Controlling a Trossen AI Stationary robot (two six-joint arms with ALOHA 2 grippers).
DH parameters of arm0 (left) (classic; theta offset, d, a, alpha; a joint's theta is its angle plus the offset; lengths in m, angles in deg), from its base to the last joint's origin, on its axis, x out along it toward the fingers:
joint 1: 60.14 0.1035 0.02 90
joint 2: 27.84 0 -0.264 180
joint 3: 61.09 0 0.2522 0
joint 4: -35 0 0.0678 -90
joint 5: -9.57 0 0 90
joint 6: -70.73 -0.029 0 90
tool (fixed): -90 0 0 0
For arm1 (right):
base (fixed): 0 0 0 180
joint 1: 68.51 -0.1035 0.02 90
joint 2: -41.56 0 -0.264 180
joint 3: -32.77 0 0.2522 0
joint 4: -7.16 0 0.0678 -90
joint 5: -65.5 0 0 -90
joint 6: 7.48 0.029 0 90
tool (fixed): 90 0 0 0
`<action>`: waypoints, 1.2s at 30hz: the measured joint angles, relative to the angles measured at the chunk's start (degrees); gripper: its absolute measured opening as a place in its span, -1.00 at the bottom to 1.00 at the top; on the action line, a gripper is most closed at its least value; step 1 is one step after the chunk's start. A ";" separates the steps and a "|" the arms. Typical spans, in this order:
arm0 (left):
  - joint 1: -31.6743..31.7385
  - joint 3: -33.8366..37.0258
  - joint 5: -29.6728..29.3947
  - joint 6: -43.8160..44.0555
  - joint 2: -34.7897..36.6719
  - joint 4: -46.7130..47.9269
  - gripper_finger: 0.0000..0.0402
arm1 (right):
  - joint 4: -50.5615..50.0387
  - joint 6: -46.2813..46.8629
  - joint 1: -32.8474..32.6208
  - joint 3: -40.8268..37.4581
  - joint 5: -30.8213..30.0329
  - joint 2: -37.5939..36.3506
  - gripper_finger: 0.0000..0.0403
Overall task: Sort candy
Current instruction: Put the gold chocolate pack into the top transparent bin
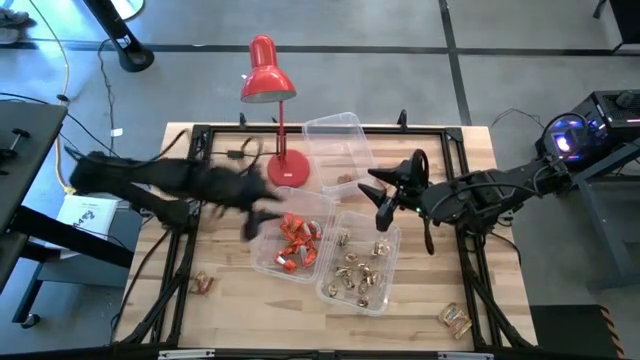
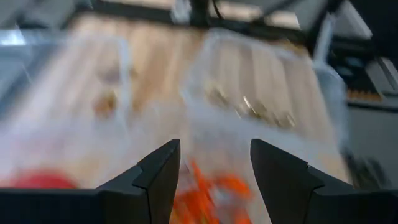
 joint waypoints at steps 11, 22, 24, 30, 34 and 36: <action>-34.93 11.86 1.17 41.30 6.54 29.11 -0.06 | -4.59 4.17 0.10 0.00 0.11 2.89 -0.01; -45.70 30.64 12.85 49.90 -0.38 15.64 -0.06 | -4.52 4.26 0.10 0.00 0.30 3.46 -0.01; -46.48 32.23 12.97 49.90 -1.51 11.54 -0.06 | -4.52 4.68 0.10 0.00 0.34 3.46 -0.01; -47.53 36.06 12.61 51.66 -5.92 5.97 -0.07 | -4.52 5.68 0.10 0.00 0.49 3.46 -0.01; -47.48 36.16 12.54 53.55 -8.33 6.41 -0.26 | -4.53 5.72 0.10 0.00 0.49 3.46 -0.01; -47.46 34.45 12.61 52.46 -8.13 6.58 -0.54 | -4.52 6.14 0.10 0.00 0.49 3.46 -0.01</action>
